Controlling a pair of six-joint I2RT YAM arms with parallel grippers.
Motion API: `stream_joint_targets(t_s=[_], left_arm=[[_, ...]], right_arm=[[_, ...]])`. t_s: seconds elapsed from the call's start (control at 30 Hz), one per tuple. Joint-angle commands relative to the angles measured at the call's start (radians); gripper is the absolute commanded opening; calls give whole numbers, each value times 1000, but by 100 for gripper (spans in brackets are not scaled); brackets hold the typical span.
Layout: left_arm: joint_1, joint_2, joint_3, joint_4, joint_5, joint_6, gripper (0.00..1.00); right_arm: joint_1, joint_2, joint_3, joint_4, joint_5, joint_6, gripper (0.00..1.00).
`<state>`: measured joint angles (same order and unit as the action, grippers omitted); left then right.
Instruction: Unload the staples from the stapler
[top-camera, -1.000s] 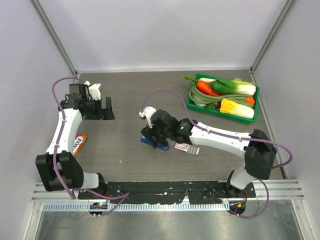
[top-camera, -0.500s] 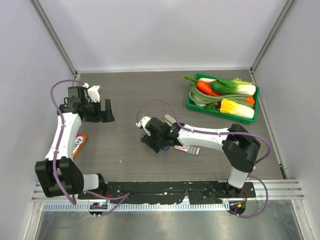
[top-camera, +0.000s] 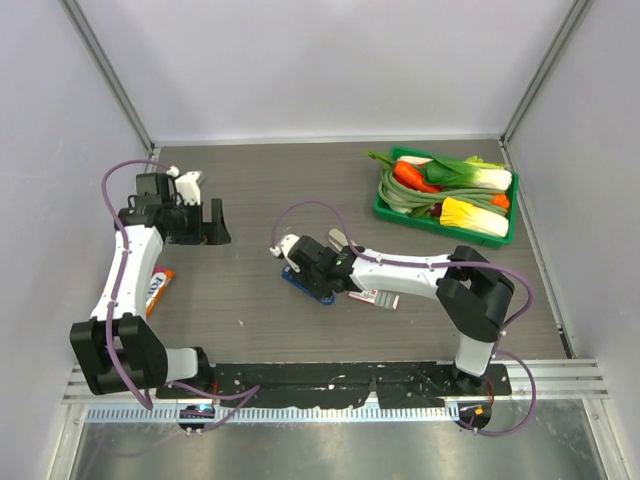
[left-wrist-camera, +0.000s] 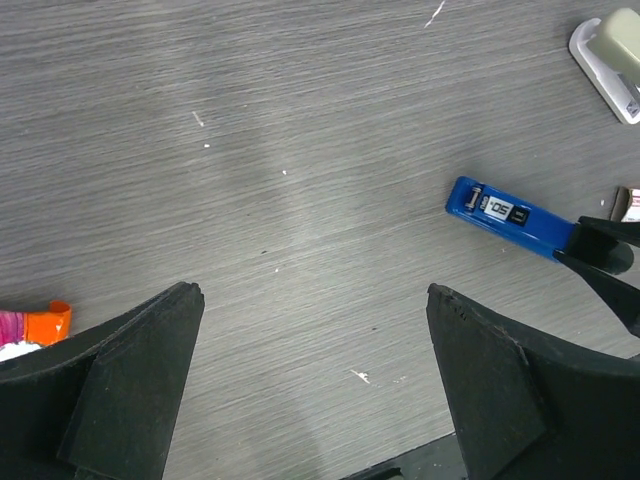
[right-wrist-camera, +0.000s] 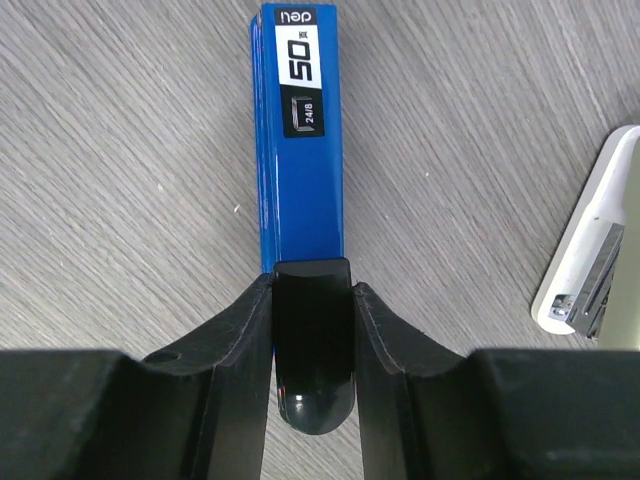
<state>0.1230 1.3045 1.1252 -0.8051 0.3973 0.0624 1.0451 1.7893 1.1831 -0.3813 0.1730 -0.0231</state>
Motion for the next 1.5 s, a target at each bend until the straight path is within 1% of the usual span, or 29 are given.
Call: stream_joint_targets(t_s=[0.0, 0.03, 0.07, 0.2, 0.33, 0.43, 0.47, 0.63, 0.73, 0.77, 0.8, 0.87, 0.9, 0.97, 1.23, 1.27, 1.37, 1.4, 1.47], left_arm=[[6, -7, 25, -12, 58, 16, 100], [7, -7, 25, -19, 63, 20, 100], [6, -5, 28, -25, 64, 33, 100], [6, -4, 22, -51, 66, 79, 100], [6, 4, 19, -103, 123, 143, 100], [6, 7, 13, -137, 205, 172, 100], [6, 3, 7, -137, 256, 180, 100], [-6, -34, -37, -123, 379, 235, 100], [-57, -54, -73, -97, 388, 263, 100], [-103, -57, -79, -94, 384, 269, 100], [-114, -57, -91, -80, 377, 274, 100], [-192, -54, -99, -60, 377, 275, 100], [-207, -48, -102, -48, 382, 277, 99], [-241, -42, -99, -43, 413, 274, 98], [-304, -25, -133, -16, 414, 315, 97], [-318, -24, -145, 0, 402, 310, 96], [-347, -17, -162, 41, 362, 301, 88], [-353, -17, -165, 53, 348, 294, 84], [-378, -17, -182, 88, 325, 295, 82]], right_arm=[[1, 30, 79, 36, 9, 46, 6], [1, 35, 93, 50, 19, 63, 2], [1, 47, 120, 54, 52, 81, 1], [0, 25, 141, 146, 135, 215, 1], [1, -42, 70, 341, 200, 386, 1], [3, -96, 11, 456, 235, 460, 1], [1, -109, -5, 479, 240, 475, 1], [1, -202, -127, 633, 244, 574, 1], [0, -255, -201, 731, 227, 649, 1], [0, -266, -215, 751, 218, 682, 1], [1, -274, -227, 780, 215, 695, 1], [0, -295, -257, 801, 215, 724, 1], [0, -303, -269, 830, 217, 759, 1], [0, -315, -293, 852, 208, 778, 1], [0, -311, -318, 897, 154, 874, 1], [0, -311, -321, 903, 146, 881, 1], [0, -301, -323, 911, 117, 903, 1], [0, -300, -324, 917, 112, 910, 1], [0, -300, -327, 921, 100, 914, 1]])
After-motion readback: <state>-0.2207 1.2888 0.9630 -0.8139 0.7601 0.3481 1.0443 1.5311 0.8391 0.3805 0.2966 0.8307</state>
